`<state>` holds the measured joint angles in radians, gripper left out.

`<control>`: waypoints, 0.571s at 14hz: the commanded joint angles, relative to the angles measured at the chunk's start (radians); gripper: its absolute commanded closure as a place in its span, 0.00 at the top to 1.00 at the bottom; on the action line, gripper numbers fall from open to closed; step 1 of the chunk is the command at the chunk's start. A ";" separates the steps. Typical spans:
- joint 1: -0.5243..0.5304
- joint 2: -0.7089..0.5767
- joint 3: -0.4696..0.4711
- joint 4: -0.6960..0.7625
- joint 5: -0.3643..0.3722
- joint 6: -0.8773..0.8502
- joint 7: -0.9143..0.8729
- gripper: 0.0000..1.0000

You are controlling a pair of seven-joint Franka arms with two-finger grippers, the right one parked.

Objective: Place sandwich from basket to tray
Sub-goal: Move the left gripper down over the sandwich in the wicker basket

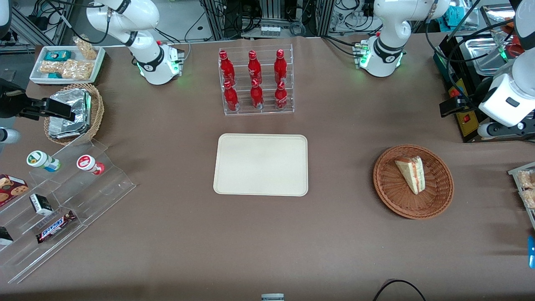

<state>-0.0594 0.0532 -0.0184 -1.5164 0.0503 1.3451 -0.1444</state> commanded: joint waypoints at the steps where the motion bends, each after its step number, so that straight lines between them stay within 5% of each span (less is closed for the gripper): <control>1: 0.001 0.002 0.002 0.013 0.010 -0.009 -0.010 1.00; 8: 0.003 0.017 0.003 0.001 0.020 -0.030 -0.041 1.00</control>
<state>-0.0584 0.0563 -0.0147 -1.5175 0.0569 1.3386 -0.1508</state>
